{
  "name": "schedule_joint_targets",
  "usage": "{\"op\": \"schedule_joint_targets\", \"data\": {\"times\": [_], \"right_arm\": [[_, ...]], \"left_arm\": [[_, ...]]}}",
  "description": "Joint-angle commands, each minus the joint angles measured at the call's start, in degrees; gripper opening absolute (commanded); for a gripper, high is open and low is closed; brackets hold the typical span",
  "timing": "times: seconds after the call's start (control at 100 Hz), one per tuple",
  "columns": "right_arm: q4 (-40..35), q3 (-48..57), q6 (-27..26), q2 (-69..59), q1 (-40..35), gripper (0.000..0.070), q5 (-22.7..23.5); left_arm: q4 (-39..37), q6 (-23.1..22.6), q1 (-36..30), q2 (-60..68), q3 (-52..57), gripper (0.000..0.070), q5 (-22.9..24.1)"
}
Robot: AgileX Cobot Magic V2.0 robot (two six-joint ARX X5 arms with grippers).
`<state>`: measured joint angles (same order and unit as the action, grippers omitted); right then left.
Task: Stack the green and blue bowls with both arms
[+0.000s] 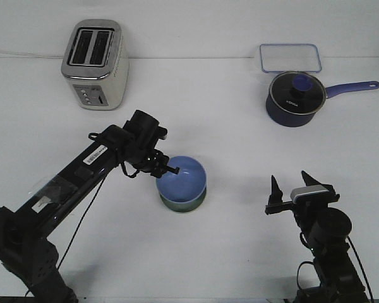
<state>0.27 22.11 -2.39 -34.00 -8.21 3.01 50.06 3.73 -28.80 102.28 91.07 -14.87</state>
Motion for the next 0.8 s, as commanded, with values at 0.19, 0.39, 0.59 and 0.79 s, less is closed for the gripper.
{"op": "schedule_joint_targets", "data": {"times": [0.19, 0.39, 0.59, 0.79], "right_arm": [[0.6, 0.0, -0.6, -0.2, -0.1, 0.0566, 0.0], [0.6, 0.0, -0.6, -0.2, -0.1, 0.0566, 0.0], [0.6, 0.0, -0.6, -0.2, -0.1, 0.0566, 0.0], [0.6, 0.0, -0.6, -0.2, -0.1, 0.0566, 0.0]], "left_arm": [[-0.1, -1.3, -0.6, 1.7, 1.0, 0.0013, 0.0], [-0.1, -1.3, -0.9, 2.3, 1.0, 0.0017, 0.0], [-0.1, -1.3, -0.9, 2.3, 1.0, 0.0244, 0.0], [-0.2, -1.4, -0.9, 2.2, 1.0, 0.0421, 0.0]]}}
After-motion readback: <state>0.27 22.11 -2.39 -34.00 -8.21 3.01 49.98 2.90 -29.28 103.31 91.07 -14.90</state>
